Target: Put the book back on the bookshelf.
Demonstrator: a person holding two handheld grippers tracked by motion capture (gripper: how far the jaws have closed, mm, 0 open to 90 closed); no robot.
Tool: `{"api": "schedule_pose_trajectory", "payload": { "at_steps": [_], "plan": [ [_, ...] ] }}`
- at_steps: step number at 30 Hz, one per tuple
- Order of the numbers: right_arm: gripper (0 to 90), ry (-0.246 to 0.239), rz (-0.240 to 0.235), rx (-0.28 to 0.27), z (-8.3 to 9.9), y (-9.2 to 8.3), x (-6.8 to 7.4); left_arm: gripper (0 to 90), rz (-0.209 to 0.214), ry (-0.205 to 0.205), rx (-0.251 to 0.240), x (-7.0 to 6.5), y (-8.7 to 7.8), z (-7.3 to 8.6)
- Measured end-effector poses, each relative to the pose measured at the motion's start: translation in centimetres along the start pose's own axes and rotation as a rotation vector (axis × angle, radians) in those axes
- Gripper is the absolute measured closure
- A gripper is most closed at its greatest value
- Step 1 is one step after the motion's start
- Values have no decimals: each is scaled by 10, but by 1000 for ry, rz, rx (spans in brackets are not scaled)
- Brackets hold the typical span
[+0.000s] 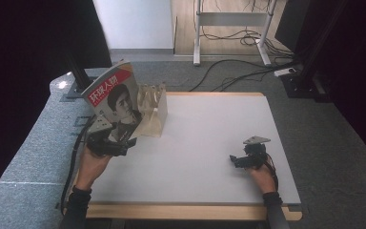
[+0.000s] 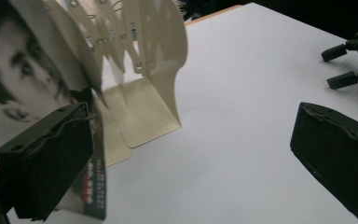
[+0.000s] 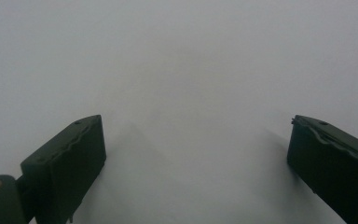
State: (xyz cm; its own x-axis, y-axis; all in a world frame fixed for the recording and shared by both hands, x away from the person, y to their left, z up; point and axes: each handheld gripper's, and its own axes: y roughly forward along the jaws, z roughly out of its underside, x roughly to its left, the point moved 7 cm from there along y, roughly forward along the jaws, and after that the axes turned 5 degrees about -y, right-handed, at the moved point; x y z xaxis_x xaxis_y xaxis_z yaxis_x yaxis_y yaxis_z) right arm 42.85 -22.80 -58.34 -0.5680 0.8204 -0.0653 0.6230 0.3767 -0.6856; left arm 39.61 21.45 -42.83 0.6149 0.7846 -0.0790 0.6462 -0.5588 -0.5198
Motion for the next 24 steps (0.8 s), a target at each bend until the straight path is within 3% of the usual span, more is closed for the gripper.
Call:
{"api": "schedule_pose_trajectory", "payload": {
  "at_steps": [12,24],
  "plan": [
    [36,0,0,0,0,0,0,0,65,28,61,-23,38,17],
    [36,-1,1,0,0,0,0,0,74,2,95,-23,66,50]
  ]
}}
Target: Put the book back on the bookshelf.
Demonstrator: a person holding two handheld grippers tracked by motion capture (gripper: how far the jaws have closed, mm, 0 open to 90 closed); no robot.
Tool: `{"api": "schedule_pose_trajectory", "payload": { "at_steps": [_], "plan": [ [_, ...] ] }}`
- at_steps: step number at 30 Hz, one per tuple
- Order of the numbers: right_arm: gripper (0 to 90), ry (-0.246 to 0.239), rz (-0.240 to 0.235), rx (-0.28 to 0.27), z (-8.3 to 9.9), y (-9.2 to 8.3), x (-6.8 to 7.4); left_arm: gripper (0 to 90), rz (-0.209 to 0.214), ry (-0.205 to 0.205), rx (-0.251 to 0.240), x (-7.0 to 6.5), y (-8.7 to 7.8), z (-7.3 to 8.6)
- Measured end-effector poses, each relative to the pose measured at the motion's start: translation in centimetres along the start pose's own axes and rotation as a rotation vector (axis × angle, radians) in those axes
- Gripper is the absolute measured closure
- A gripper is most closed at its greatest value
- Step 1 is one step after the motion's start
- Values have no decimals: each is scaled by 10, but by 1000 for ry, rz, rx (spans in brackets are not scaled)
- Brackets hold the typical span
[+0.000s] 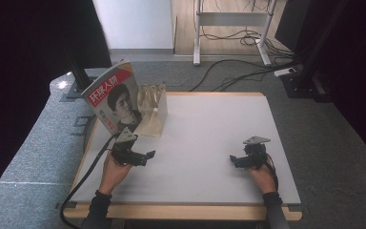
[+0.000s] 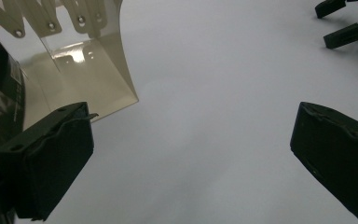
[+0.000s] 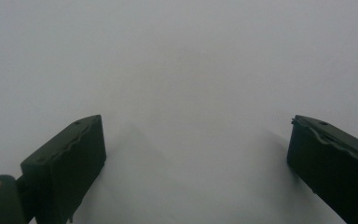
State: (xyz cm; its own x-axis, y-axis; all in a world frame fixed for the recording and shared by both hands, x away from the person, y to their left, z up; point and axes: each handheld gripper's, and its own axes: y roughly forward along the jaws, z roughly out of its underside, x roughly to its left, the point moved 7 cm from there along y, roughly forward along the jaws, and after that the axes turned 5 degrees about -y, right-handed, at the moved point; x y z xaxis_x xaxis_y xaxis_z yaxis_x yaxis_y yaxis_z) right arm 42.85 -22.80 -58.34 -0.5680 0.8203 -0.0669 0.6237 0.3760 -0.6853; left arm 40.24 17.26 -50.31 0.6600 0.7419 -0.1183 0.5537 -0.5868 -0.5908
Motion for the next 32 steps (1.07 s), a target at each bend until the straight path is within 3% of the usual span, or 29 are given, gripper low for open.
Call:
{"api": "schedule_pose_trajectory", "payload": {
  "at_steps": [8,17,19,22,23,32],
  "plan": [
    [36,0,0,0,0,0,0,0,-10,-21,39,4,17,23],
    [37,0,1,-1,0,0,0,0,-55,-6,147,8,34,57],
    [36,0,1,-1,0,0,0,0,-49,-16,170,9,37,64],
    [37,0,1,-1,0,0,0,0,-62,-8,209,8,40,66],
    [37,0,1,-1,0,0,0,0,-73,6,211,7,40,66],
    [39,-1,2,-4,1,0,0,0,-73,-2,209,7,40,67]
  ]
}}
